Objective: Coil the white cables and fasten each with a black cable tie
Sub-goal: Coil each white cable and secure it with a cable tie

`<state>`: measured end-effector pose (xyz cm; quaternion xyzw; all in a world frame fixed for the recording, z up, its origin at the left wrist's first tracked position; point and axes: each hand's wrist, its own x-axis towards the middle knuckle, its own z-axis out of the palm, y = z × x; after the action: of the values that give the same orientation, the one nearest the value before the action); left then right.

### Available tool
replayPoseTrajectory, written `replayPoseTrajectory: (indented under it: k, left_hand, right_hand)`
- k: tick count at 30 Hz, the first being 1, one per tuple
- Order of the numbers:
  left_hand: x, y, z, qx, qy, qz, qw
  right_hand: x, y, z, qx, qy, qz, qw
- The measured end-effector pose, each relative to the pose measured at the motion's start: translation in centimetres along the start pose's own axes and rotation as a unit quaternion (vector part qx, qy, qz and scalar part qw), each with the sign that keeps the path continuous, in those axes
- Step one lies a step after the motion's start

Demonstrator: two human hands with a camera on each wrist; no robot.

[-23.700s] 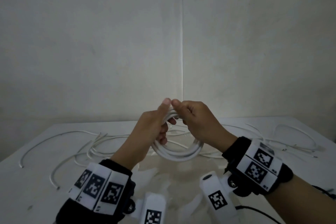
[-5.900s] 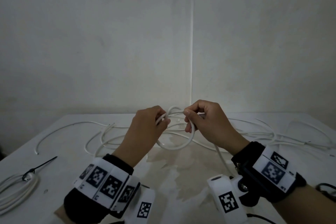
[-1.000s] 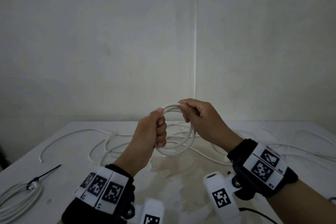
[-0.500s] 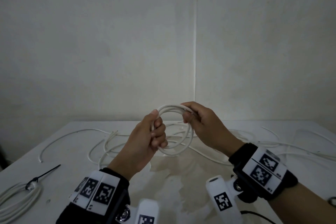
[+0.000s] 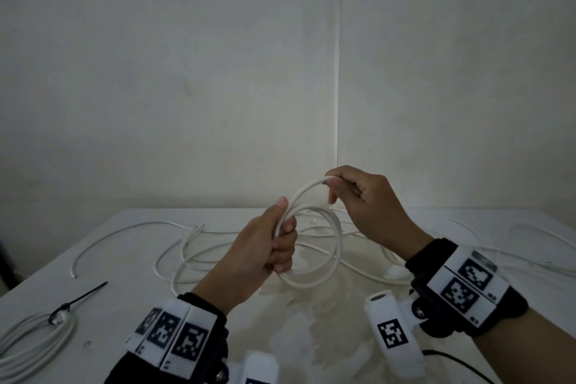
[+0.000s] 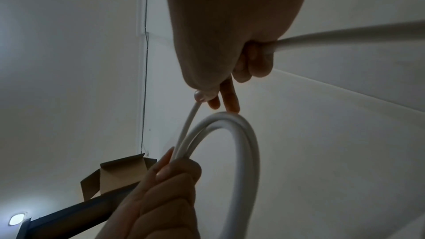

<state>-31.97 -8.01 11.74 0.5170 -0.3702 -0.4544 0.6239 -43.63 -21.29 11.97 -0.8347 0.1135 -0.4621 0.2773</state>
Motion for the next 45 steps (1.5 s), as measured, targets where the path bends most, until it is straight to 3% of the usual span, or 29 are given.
replayPoseTrajectory:
  k: [13, 17, 19, 21, 24, 27, 36, 45]
  left_hand:
    - [-0.5, 0.6, 1.0, 0.070, -0.030, 0.009, 0.997]
    - [-0.4, 0.5, 1.0, 0.097, -0.018, 0.013, 0.995]
    - [-0.3, 0.7, 0.8, 0.061, -0.003, 0.023, 0.998]
    - [-0.1, 1.1, 0.6, -0.011, 0.021, 0.044, 0.999]
    - [0.4, 1.3, 0.2, -0.069, 0.055, 0.075, 0.993]
    - [0.7, 0.9, -0.3, -0.071, 0.072, 0.087, 0.991]
    - [0.6, 0.4, -0.6, -0.096, 0.025, 0.042, 0.994]
    - [0.4, 0.9, 0.4, -0.083, 0.108, 0.097, 0.986]
  right_hand:
    - [0.9, -0.2, -1.1, -0.011, 0.072, 0.041, 0.997]
    - [0.8, -0.2, -1.4, -0.014, 0.058, 0.066, 0.996]
    - [0.5, -0.6, -1.4, -0.008, 0.035, 0.090, 0.995]
    - [-0.1, -1.2, -1.2, 0.043, -0.036, 0.138, 0.989]
    - [-1.6, -2.2, -0.2, 0.200, -0.137, 0.199, 0.950]
    - [-2.1, -2.3, 0.1, 0.236, -0.151, 0.180, 0.943]
    - [-1.3, -1.1, 0.6, 0.080, -0.057, 0.091, 0.991]
    - [-1.5, -0.8, 1.1, 0.131, -0.067, 0.107, 0.983]
